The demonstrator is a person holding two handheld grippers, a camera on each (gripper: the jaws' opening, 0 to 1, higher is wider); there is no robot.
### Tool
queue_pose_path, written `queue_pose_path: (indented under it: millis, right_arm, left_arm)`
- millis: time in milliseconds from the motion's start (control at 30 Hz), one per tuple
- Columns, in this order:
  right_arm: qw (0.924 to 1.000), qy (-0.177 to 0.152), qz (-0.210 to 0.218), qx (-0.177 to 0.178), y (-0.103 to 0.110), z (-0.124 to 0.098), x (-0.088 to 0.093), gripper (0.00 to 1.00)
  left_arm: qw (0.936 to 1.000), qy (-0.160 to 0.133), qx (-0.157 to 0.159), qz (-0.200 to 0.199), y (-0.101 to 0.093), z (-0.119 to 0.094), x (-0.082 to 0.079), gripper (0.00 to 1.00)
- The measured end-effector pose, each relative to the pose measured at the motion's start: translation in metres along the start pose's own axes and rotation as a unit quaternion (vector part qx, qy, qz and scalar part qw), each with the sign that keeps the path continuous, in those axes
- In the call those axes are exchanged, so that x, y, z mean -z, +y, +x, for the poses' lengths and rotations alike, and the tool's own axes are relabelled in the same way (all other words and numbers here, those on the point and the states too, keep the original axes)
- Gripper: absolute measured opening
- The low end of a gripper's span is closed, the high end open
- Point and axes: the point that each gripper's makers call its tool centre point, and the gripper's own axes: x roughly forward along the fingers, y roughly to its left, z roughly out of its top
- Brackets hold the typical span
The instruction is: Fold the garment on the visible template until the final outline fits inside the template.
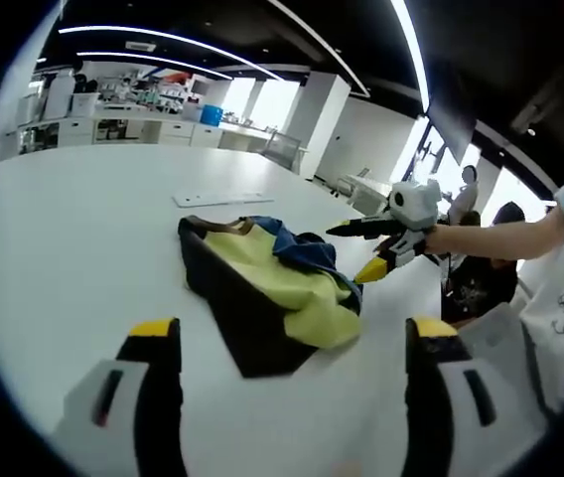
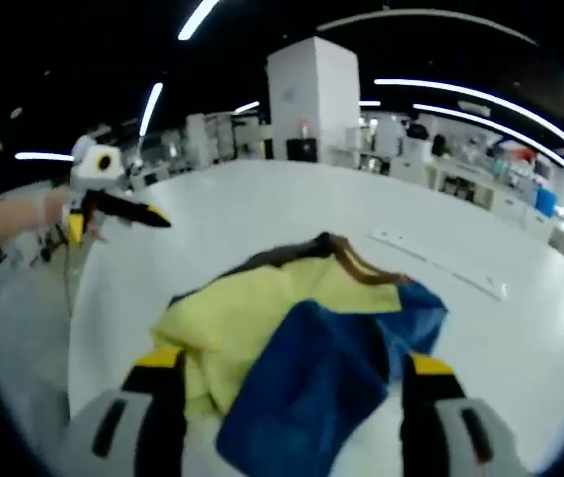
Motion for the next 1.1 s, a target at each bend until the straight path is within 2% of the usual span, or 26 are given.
queue_pose_path:
  millis: [233, 500, 700, 833, 933, 1100]
  right_arm:
    - [1.0000, 0.003, -0.001, 0.002, 0.006, -0.012, 0.008, 0.95]
    - [0.9998, 0.002, 0.020, 0.008, 0.012, -0.023, 0.020, 0.92]
    - [0.9997, 0.011, 0.019, 0.013, 0.025, -0.027, 0.032, 0.85]
    - [0.9995, 0.012, 0.012, 0.027, 0.034, -0.028, 0.041, 0.73]
    - [0.9991, 0.013, 0.002, 0.041, 0.039, -0.028, 0.047, 0.59]
    - [0.9988, 0.012, -0.001, 0.048, 0.049, -0.029, 0.052, 0.45]
  left_arm:
    - [1.0000, 0.001, 0.001, 0.002, -0.001, -0.001, 0.001, 0.91]
    - [1.0000, 0.002, 0.001, 0.001, -0.001, 0.000, 0.006, 0.90]
    - [0.9999, 0.009, -0.008, 0.009, 0.003, -0.001, 0.013, 0.89]
    - [0.9999, 0.004, -0.011, 0.002, 0.004, -0.002, 0.015, 0.89]
    - [0.9999, 0.002, -0.012, -0.002, 0.004, -0.003, 0.017, 0.88]
    - [0.9999, 0.003, -0.011, -0.007, 0.004, -0.003, 0.020, 0.88]
